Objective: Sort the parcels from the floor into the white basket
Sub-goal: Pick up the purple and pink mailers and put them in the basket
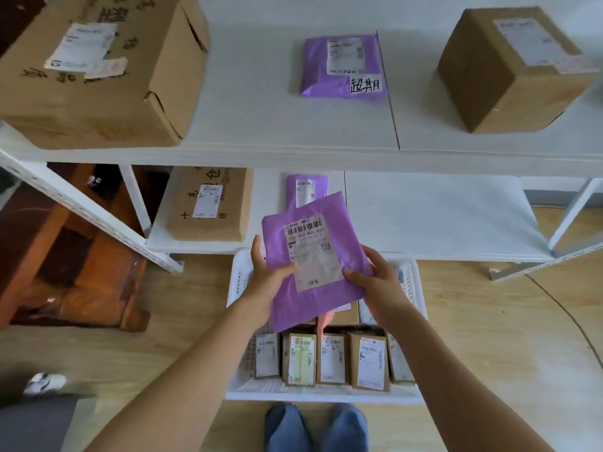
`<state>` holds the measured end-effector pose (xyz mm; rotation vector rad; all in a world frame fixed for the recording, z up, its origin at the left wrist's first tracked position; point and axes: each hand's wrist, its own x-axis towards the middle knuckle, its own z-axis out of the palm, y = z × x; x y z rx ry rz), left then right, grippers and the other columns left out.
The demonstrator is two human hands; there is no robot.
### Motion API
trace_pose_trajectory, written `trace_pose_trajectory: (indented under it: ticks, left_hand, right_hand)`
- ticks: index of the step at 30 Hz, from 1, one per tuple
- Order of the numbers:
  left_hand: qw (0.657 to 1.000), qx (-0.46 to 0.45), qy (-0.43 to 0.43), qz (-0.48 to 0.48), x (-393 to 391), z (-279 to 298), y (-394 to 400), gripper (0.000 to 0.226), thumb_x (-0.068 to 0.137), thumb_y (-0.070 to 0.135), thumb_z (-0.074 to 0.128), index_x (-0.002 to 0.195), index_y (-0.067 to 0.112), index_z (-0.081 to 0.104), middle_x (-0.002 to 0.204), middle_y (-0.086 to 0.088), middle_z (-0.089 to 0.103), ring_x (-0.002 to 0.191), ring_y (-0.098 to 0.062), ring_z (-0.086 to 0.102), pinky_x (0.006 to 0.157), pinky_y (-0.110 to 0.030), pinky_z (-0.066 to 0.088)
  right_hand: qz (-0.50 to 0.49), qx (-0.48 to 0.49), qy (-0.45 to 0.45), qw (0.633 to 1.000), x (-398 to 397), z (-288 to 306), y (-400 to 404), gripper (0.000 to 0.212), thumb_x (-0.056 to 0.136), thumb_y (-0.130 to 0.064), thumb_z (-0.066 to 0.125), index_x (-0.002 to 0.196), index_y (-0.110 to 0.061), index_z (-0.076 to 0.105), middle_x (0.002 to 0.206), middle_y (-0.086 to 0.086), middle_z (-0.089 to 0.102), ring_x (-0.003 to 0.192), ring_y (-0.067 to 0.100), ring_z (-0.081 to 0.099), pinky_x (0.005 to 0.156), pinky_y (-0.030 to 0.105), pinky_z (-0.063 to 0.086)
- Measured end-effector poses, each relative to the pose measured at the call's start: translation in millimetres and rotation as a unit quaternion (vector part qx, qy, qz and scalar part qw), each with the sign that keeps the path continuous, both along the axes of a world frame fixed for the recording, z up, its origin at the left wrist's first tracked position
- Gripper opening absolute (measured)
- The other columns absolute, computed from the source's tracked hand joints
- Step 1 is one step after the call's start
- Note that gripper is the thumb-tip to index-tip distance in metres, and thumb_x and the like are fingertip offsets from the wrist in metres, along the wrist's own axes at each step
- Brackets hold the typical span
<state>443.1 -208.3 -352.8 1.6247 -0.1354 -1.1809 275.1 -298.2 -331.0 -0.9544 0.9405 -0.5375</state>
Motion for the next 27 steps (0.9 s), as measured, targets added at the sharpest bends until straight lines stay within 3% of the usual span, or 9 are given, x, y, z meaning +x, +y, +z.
trace_pose_trajectory:
  ticks: [2, 4, 7, 9, 12, 16, 18, 21, 27]
  left_hand:
    - [0.994, 0.044, 0.095, 0.036, -10.2, -26.3, 2.2, 0.091, 0.078, 0.032, 0.071, 0.146, 0.036, 0.011, 0.131, -0.004, 0.055, 0.103, -0.023, 0.061, 0.078, -0.042, 0.056]
    - [0.978, 0.045, 0.203, 0.023, -18.2, -51.4, 3.5, 0.075, 0.072, 0.047, 0.066, 0.138, 0.02, 0.042, 0.099, -0.007, 0.072, 0.079, -0.024, 0.065, 0.06, -0.036, 0.056]
    - [0.962, -0.009, 0.274, 0.019, -22.1, -86.8, 0.1, 0.045, 0.069, 0.048, 0.065, 0.105, 0.021, 0.065, 0.083, -0.007, 0.074, 0.076, -0.026, 0.069, 0.071, -0.041, 0.055]
    - [0.982, -0.046, 0.18, 0.022, -16.8, -117.5, -7.8, 0.042, 0.074, 0.029, 0.069, 0.115, 0.028, 0.057, 0.1, -0.001, 0.071, 0.087, -0.02, 0.069, 0.075, -0.039, 0.057]
    - [0.999, -0.018, 0.006, -0.05, -14.1, -161.4, -19.2, 0.079, 0.081, 0.01, 0.069, 0.141, 0.038, 0.027, 0.127, 0.008, 0.052, 0.112, -0.017, 0.055, 0.093, -0.043, 0.05]
    - [0.981, 0.023, -0.092, -0.17, -25.8, -231.7, -38.5, 0.066, 0.085, 0.019, 0.065, 0.142, 0.026, 0.033, 0.126, 0.015, 0.049, 0.102, -0.003, 0.055, 0.08, -0.017, 0.051]
    - [0.973, 0.03, -0.135, -0.187, -35.4, -267.8, -51.4, 0.066, 0.088, 0.018, 0.062, 0.145, 0.025, 0.029, 0.132, 0.013, 0.045, 0.116, -0.007, 0.047, 0.095, -0.025, 0.042]
    - [0.968, 0.04, -0.158, -0.192, -47.7, -317.8, -68.5, 0.058, 0.089, 0.012, 0.06, 0.141, 0.02, 0.035, 0.139, 0.003, 0.046, 0.125, -0.015, 0.045, 0.098, -0.029, 0.038]
    - [0.957, 0.106, -0.205, -0.173, -51.3, -382.4, -95.0, 0.023, 0.084, 0.011, 0.067, 0.106, 0.007, 0.063, 0.108, -0.011, 0.066, 0.095, -0.025, 0.061, 0.082, -0.035, 0.05]
  right_hand:
    - [-0.029, 0.048, -0.07, 0.996, 9.1, -19.8, -6.2, 0.042, 0.08, 0.015, 0.054, 0.116, -0.007, 0.055, 0.096, 0.01, 0.068, 0.083, 0.023, 0.066, 0.071, 0.031, 0.058]
    - [-0.044, 0.084, -0.122, 0.988, 16.1, -42.5, -9.7, 0.042, 0.079, 0.015, 0.051, 0.11, -0.012, 0.058, 0.094, 0.008, 0.07, 0.082, 0.021, 0.068, 0.069, 0.03, 0.058]
    - [-0.022, 0.06, -0.112, 0.992, 12.6, -81.0, -14.7, 0.04, 0.075, 0.007, 0.058, 0.108, -0.016, 0.06, 0.094, 0.004, 0.072, 0.083, 0.019, 0.069, 0.071, 0.03, 0.058]
    - [-0.011, 0.008, -0.041, 0.999, 0.0, -113.8, -19.1, 0.039, 0.079, 0.006, 0.06, 0.107, -0.021, 0.062, 0.095, 0.003, 0.071, 0.083, 0.017, 0.067, 0.072, 0.03, 0.057]
    - [0.031, -0.057, 0.058, 0.996, -26.1, -168.8, -26.2, 0.037, 0.082, 0.006, 0.059, 0.099, -0.027, 0.064, 0.086, -0.004, 0.071, 0.075, 0.011, 0.066, 0.066, 0.023, 0.054]
    - [0.034, -0.085, 0.145, 0.985, -47.0, -248.7, -32.6, 0.029, 0.082, 0.005, 0.061, 0.095, -0.02, 0.063, 0.078, -0.002, 0.069, 0.07, 0.013, 0.062, 0.068, 0.028, 0.053]
    - [0.026, -0.107, 0.204, 0.973, -51.2, -288.6, -37.8, 0.024, 0.081, 0.003, 0.061, 0.082, -0.02, 0.06, 0.074, 0.003, 0.063, 0.07, 0.018, 0.054, 0.067, 0.034, 0.045]
    - [0.014, -0.119, 0.271, 0.955, -55.7, -341.7, -47.6, 0.009, 0.082, -0.004, 0.062, 0.08, -0.013, 0.059, 0.075, 0.008, 0.06, 0.068, 0.018, 0.048, 0.061, 0.031, 0.038]
    - [0.087, -0.162, 0.441, 0.878, -58.5, -411.1, -74.3, 0.013, 0.088, -0.022, 0.053, 0.085, -0.01, 0.058, 0.082, 0.007, 0.062, 0.087, 0.028, 0.053, 0.064, 0.031, 0.034]
